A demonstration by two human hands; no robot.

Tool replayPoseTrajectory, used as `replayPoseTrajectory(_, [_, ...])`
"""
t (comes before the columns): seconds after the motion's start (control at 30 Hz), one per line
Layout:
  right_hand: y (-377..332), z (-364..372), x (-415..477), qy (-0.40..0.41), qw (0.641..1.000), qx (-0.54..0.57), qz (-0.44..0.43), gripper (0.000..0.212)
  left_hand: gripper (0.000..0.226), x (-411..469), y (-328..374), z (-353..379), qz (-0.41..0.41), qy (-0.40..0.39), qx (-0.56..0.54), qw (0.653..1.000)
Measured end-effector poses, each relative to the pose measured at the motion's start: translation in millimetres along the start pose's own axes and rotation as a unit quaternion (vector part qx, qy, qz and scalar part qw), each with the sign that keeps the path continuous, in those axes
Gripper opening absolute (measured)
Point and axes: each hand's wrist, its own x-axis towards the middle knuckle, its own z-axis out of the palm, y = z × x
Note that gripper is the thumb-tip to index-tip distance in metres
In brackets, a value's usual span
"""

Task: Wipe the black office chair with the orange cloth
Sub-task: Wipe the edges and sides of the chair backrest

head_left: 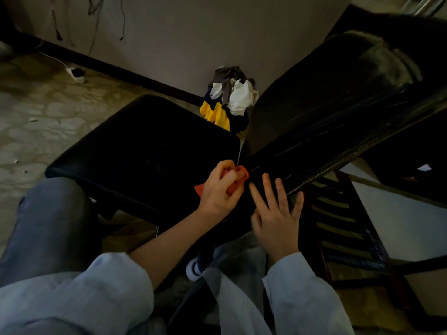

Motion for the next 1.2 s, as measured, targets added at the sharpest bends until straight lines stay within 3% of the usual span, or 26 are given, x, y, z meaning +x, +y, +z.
replayPoseTrajectory(0.17, [-2, -4, 1, 0.013, 1.0, 0.002, 0.002, 0.054, 0.015, -32, -20, -8, -0.077, -0.046, 0.005, 0.996])
replayPoseTrajectory(0.27, [-5, -6, 0, 0.013, 1.0, 0.002, 0.003, 0.054, 0.015, -35, -19, -14, -0.132, -0.027, -0.043, 0.99])
replayPoseTrajectory(0.43, [-9, -10, -1, 0.012, 1.0, 0.005, -0.003, 0.052, 0.017, -6, 14, -14, -0.093, 0.054, -0.05, 0.993])
replayPoseTrajectory(0.67, [-7, -11, -1, 0.001, 1.0, 0.0, -0.012, 0.052, 0.016, -8, 0, -7, 0.022, 0.03, 0.079, 0.996])
replayPoseTrajectory(0.93, [-9, -10, -5, -0.012, 1.0, 0.005, -0.017, 0.051, 0.014, -61, -29, -13, -0.082, -0.053, 0.01, 0.995])
replayPoseTrajectory(1.07, [-12, -9, -11, -0.02, 1.0, 0.004, -0.024, 0.052, 0.027, -70, -29, -21, -0.17, -0.001, -0.017, 0.985])
replayPoseTrajectory(1.2, [-14, -10, -13, -0.016, 0.999, 0.006, -0.028, 0.052, 0.028, -47, -4, -19, -0.116, 0.026, -0.037, 0.992])
